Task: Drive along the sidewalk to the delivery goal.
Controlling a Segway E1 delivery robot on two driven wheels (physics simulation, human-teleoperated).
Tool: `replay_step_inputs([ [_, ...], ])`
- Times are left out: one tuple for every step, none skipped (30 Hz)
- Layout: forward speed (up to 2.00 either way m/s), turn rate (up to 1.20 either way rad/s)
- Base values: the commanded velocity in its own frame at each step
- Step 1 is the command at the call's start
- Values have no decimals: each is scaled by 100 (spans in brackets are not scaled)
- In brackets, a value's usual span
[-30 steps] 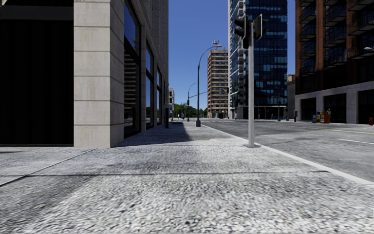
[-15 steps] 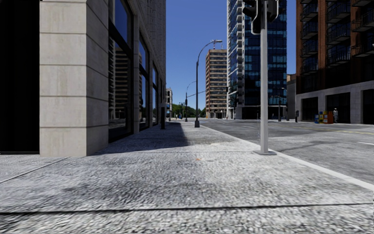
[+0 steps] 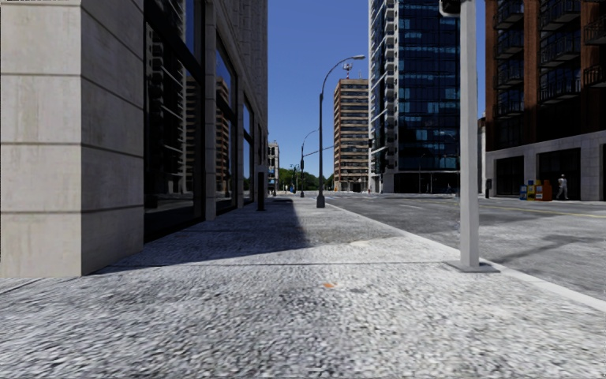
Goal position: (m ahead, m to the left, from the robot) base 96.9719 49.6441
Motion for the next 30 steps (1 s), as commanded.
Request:
replay_step_inputs([
  [200,0],
  [200,0],
  [200,0],
  [200,0],
  [200,0],
  [200,0],
  [200,0],
  [200,0],
  [200,0],
  [200,0],
  [200,0],
  [200,0],
  [200,0],
  [200,0],
  [200,0],
  [200,0],
  [200,0],
  [200,0],
  [200,0],
  [200,0],
  [200,0],
  [200,0],
  [200,0],
  [200,0],
  [200,0],
  [200,0],
  [200,0],
  [200,0],
  [200,0],
  [200,0],
])
